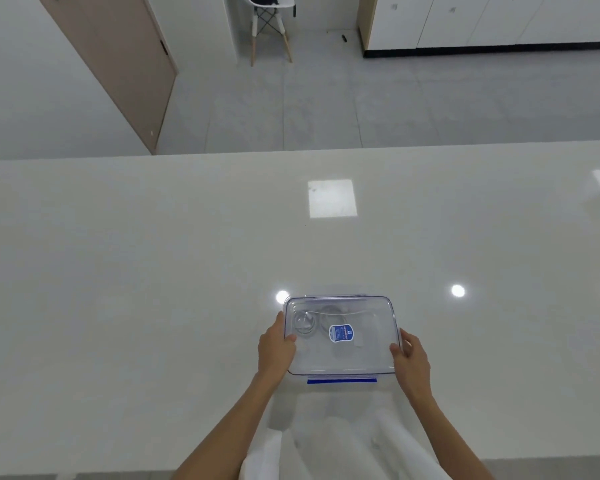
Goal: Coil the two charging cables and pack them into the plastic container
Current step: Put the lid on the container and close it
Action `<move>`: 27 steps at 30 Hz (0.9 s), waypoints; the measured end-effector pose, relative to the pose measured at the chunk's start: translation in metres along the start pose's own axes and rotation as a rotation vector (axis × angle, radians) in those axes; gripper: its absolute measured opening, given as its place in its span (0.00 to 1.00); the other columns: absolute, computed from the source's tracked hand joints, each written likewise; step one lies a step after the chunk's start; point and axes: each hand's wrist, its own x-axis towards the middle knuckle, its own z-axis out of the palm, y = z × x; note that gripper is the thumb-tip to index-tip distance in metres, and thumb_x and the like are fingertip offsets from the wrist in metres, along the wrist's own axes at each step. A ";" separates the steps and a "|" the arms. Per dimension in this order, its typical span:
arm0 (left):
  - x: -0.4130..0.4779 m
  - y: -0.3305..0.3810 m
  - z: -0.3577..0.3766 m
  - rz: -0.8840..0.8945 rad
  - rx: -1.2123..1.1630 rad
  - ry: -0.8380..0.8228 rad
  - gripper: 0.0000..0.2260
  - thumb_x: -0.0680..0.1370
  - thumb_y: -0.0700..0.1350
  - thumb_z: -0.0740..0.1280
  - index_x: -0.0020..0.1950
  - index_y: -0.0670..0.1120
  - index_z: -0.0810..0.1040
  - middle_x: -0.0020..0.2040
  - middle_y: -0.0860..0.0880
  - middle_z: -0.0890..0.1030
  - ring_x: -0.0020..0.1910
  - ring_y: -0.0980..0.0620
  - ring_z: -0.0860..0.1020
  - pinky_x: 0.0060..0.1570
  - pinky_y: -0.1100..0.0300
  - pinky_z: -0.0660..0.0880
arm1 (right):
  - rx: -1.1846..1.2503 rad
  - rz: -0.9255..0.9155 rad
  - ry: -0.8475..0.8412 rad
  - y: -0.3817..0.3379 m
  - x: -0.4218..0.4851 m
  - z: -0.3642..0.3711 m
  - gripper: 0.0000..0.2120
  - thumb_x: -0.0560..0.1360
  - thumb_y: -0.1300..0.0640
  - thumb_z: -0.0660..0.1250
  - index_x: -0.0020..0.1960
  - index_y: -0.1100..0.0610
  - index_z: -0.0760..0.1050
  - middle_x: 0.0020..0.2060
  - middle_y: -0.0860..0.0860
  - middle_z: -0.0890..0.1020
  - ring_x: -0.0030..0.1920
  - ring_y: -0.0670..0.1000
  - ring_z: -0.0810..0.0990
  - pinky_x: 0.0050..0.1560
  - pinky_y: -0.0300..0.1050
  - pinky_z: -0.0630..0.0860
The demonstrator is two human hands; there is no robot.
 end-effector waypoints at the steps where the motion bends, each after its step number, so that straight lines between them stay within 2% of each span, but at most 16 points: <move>1: 0.002 0.000 0.000 -0.007 0.001 0.004 0.28 0.78 0.40 0.65 0.77 0.47 0.62 0.62 0.43 0.80 0.61 0.42 0.77 0.61 0.52 0.73 | 0.003 0.001 -0.002 0.000 0.003 -0.001 0.19 0.78 0.62 0.64 0.69 0.56 0.71 0.63 0.55 0.80 0.61 0.57 0.79 0.62 0.52 0.74; 4: 0.003 -0.001 0.000 -0.054 -0.029 0.006 0.28 0.77 0.40 0.66 0.77 0.48 0.63 0.62 0.43 0.80 0.62 0.42 0.76 0.62 0.50 0.73 | -0.008 0.008 -0.023 0.003 0.006 -0.005 0.19 0.77 0.61 0.66 0.68 0.55 0.73 0.59 0.55 0.82 0.56 0.55 0.81 0.59 0.51 0.75; 7: 0.002 0.003 -0.005 -0.100 -0.122 -0.053 0.29 0.77 0.40 0.67 0.77 0.48 0.63 0.63 0.43 0.79 0.64 0.43 0.76 0.63 0.53 0.72 | 0.029 0.000 -0.080 0.004 0.011 -0.014 0.19 0.76 0.58 0.69 0.66 0.50 0.74 0.55 0.54 0.84 0.52 0.54 0.83 0.55 0.53 0.78; 9: 0.004 0.000 -0.008 -0.175 -0.197 -0.111 0.32 0.77 0.40 0.69 0.78 0.47 0.59 0.62 0.42 0.78 0.64 0.43 0.75 0.64 0.53 0.71 | 0.075 0.027 -0.149 0.002 0.017 -0.019 0.19 0.76 0.55 0.70 0.66 0.48 0.75 0.53 0.52 0.85 0.52 0.53 0.84 0.54 0.56 0.80; 10: 0.005 -0.002 -0.008 -0.228 -0.225 -0.135 0.35 0.76 0.41 0.70 0.79 0.46 0.57 0.66 0.41 0.75 0.65 0.43 0.74 0.66 0.51 0.71 | 0.078 0.025 -0.171 -0.001 0.021 -0.020 0.19 0.76 0.53 0.70 0.67 0.47 0.75 0.53 0.52 0.85 0.53 0.53 0.84 0.54 0.57 0.81; 12: 0.003 -0.005 -0.012 -0.348 -0.304 -0.167 0.40 0.73 0.40 0.73 0.79 0.42 0.54 0.69 0.40 0.72 0.61 0.43 0.76 0.64 0.47 0.74 | 0.050 -0.005 -0.172 -0.011 0.033 -0.010 0.22 0.76 0.46 0.68 0.69 0.46 0.74 0.60 0.53 0.82 0.59 0.55 0.81 0.60 0.60 0.78; 13: -0.001 -0.007 -0.014 -0.410 -0.379 -0.185 0.39 0.73 0.39 0.74 0.77 0.40 0.56 0.66 0.39 0.74 0.55 0.44 0.78 0.59 0.47 0.78 | 0.037 -0.021 -0.153 -0.018 0.041 -0.001 0.24 0.77 0.43 0.66 0.71 0.48 0.71 0.65 0.53 0.79 0.63 0.56 0.78 0.64 0.60 0.75; 15: -0.021 -0.013 -0.008 -0.533 -0.567 -0.333 0.26 0.72 0.35 0.75 0.67 0.37 0.68 0.59 0.38 0.78 0.46 0.45 0.80 0.48 0.50 0.82 | 0.017 -0.002 -0.113 -0.039 0.057 0.022 0.30 0.77 0.41 0.64 0.75 0.52 0.66 0.71 0.54 0.72 0.70 0.57 0.72 0.70 0.57 0.68; 17: -0.050 -0.020 0.010 -0.658 -0.718 -0.531 0.16 0.71 0.36 0.75 0.57 0.35 0.76 0.57 0.37 0.79 0.45 0.41 0.82 0.42 0.51 0.83 | -0.018 0.007 -0.108 -0.065 0.067 0.049 0.34 0.76 0.39 0.64 0.76 0.52 0.61 0.73 0.53 0.69 0.72 0.57 0.69 0.70 0.56 0.65; 20: -0.076 -0.027 0.033 -0.776 -0.865 -0.618 0.18 0.73 0.41 0.75 0.55 0.31 0.75 0.51 0.35 0.80 0.41 0.39 0.84 0.41 0.49 0.83 | -0.193 -0.089 -0.132 -0.101 0.075 0.087 0.37 0.75 0.36 0.63 0.77 0.51 0.57 0.72 0.56 0.71 0.70 0.61 0.71 0.68 0.58 0.66; 22: -0.078 -0.026 0.030 -0.737 -0.754 -0.672 0.15 0.73 0.41 0.75 0.53 0.32 0.77 0.50 0.36 0.81 0.37 0.43 0.85 0.39 0.55 0.83 | -0.272 -0.143 -0.154 -0.117 0.080 0.104 0.38 0.75 0.36 0.63 0.78 0.51 0.56 0.71 0.57 0.72 0.69 0.61 0.72 0.67 0.58 0.67; 24: -0.074 -0.033 0.016 -0.664 -0.471 -0.679 0.06 0.75 0.38 0.72 0.45 0.36 0.78 0.53 0.35 0.83 0.33 0.50 0.84 0.32 0.62 0.80 | -0.222 -0.149 -0.205 -0.125 0.084 0.110 0.38 0.75 0.37 0.65 0.78 0.51 0.55 0.72 0.55 0.71 0.71 0.59 0.71 0.69 0.58 0.66; 25: -0.068 -0.039 0.008 -0.665 -0.364 -0.626 0.04 0.76 0.36 0.69 0.42 0.36 0.78 0.52 0.34 0.83 0.30 0.50 0.83 0.28 0.62 0.79 | -0.154 -0.128 -0.236 -0.127 0.086 0.110 0.40 0.74 0.38 0.67 0.78 0.51 0.55 0.73 0.55 0.69 0.72 0.58 0.69 0.71 0.57 0.65; 27: -0.051 -0.050 -0.011 -0.715 -0.348 -0.432 0.04 0.77 0.32 0.64 0.43 0.34 0.77 0.42 0.35 0.83 0.23 0.50 0.80 0.24 0.60 0.77 | -0.010 -0.083 -0.295 -0.131 0.087 0.102 0.44 0.73 0.42 0.71 0.79 0.52 0.51 0.75 0.57 0.65 0.74 0.58 0.65 0.72 0.56 0.63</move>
